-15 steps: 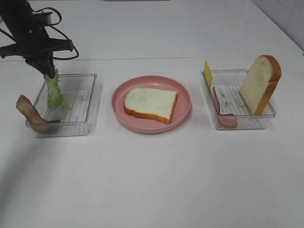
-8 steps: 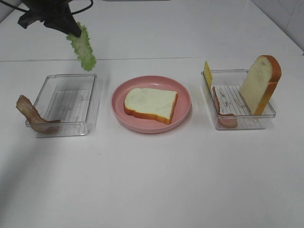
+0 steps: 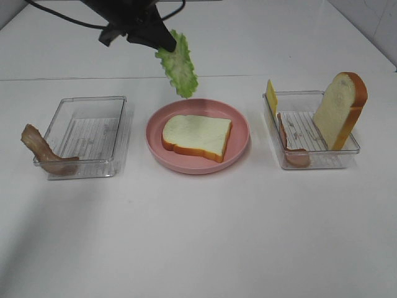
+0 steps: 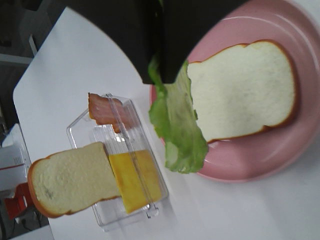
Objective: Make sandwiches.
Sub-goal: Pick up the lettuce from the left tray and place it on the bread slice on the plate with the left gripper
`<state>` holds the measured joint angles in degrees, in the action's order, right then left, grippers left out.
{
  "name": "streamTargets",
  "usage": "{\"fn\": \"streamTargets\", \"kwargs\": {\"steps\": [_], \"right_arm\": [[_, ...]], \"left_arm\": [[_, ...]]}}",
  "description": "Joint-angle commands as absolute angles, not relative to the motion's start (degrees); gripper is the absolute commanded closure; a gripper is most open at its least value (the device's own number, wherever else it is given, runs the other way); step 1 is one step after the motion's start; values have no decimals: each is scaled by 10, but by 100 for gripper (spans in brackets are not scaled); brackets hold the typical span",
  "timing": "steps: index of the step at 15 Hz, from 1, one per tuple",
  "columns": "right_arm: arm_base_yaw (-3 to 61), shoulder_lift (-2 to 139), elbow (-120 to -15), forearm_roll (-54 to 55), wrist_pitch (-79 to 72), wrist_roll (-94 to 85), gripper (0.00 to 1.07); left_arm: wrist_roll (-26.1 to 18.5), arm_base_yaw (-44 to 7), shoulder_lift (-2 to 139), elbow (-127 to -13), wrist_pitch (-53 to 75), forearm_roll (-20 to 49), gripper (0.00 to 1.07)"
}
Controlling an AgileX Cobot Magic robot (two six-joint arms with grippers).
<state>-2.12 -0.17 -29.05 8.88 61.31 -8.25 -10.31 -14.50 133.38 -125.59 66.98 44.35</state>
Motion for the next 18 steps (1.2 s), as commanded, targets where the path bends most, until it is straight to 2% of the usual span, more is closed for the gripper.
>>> {"fn": "streamTargets", "kwargs": {"steps": [1,4,8,13,15,16,18], "right_arm": [[-25,-10,-289,91,609,-85,32],[-25,-10,-289,91,609,-85,32],[-25,-10,-289,91,609,-85,32],[-25,-10,-289,91,609,-85,32],[-25,-10,-289,91,609,-85,32],[-25,-10,-289,91,609,-85,32],[-25,-10,-289,91,609,-85,32]], "left_arm": [[-112,-168,1369,-1257,666,485,107],[-127,-189,1412,-1257,654,501,107],[-127,-189,1446,-1257,651,511,107],[-113,-189,1452,-1257,634,422,106],[-91,-189,1452,-1257,618,398,98],[-83,-189,1452,-1257,610,391,90],[-83,-189,1452,-1257,598,391,68]]}}
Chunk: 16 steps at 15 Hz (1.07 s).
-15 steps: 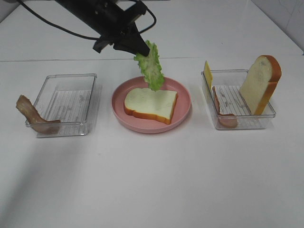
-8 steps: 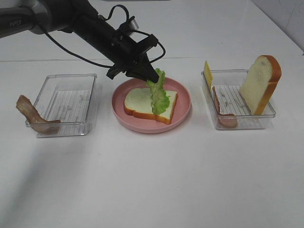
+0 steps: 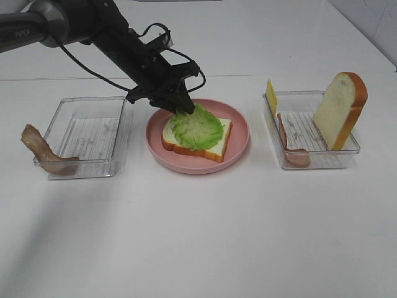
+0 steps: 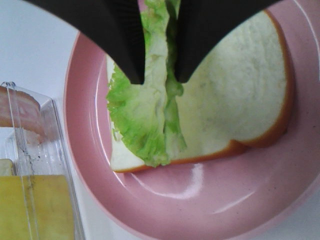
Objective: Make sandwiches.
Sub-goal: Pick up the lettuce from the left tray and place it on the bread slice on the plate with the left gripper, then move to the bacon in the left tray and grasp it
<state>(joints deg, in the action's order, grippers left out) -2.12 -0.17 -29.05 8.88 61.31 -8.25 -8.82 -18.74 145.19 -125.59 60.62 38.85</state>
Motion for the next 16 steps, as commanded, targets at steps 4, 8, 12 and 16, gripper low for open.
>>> {"fn": "streamTargets", "kwargs": {"steps": [4,8,12,16], "right_arm": [[-25,-10,-289,91,609,-85,32],[-25,-10,-289,91,609,-85,32],[-25,-10,-289,91,609,-85,32],[-25,-10,-289,91,609,-85,32]], "left_arm": [[-83,-189,1451,-1273,602,382,24],[-70,-189,1451,-1346,670,313,21],[-24,-189,1440,-1398,739,198,23],[3,-189,1367,-1397,739,125,24]]}}
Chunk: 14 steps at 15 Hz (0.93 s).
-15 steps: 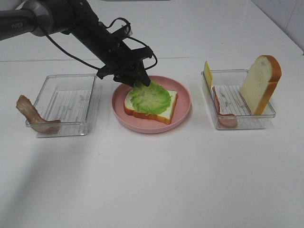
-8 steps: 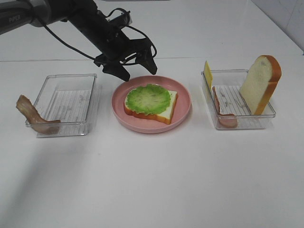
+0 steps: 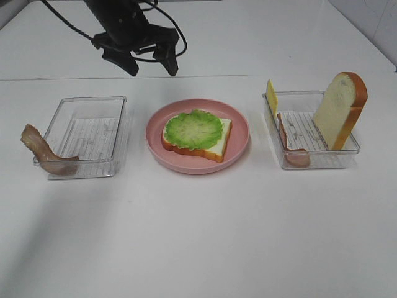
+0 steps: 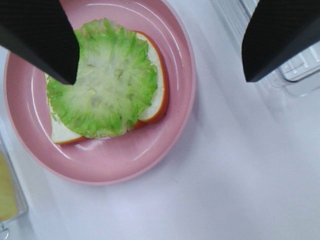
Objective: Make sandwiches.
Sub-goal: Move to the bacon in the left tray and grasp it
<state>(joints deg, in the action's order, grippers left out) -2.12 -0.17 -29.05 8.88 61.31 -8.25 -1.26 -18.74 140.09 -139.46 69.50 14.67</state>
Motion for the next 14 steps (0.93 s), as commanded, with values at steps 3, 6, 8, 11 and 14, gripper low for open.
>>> {"fn": "streamTargets", "kwargs": {"steps": [3,6,8,11,14], "right_arm": [[-25,-10,-289,91,609,-85,32],[-25,-10,-289,91,609,-85,32],[-25,-10,-289,91,609,-85,32],[-25,-10,-289,91,609,-85,32],[-25,-10,-289,91,609,-85,32]], "left_arm": [[8,-186,1289,-1343,739,86,26],[14,-167,1225,-1235,739,63,28],[38,-140,1177,-1156,739,52,28],[49,-87,1121,-1056,739,53,28],[53,-53,1081,-952,737,46,28]]}}
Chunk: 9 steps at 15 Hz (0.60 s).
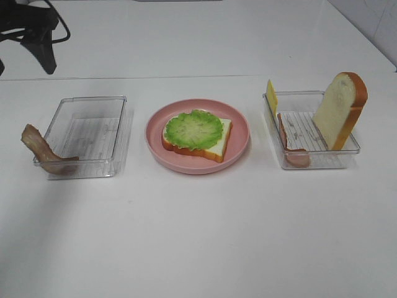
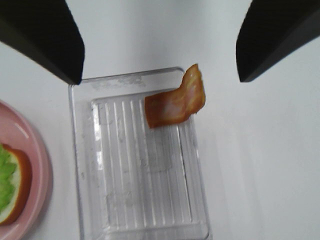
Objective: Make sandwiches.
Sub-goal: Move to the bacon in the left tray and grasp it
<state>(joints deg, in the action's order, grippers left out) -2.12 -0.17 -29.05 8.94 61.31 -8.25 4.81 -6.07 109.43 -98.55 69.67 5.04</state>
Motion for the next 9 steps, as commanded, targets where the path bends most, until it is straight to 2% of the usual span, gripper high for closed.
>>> {"fn": "streamTargets", "kwargs": {"steps": [1,5,9], "right_arm": [[-25,-10,-289,91,609,-85,32],[-25,-10,-289,91,609,-85,32],[-25,-10,-289,91,609,-85,32]], "left_arm": [[54,-50,1074,-927,729,38,29],[72,-50,1062,-843,667,21,29],[87,-50,1072,-776,549,22,30]]}}
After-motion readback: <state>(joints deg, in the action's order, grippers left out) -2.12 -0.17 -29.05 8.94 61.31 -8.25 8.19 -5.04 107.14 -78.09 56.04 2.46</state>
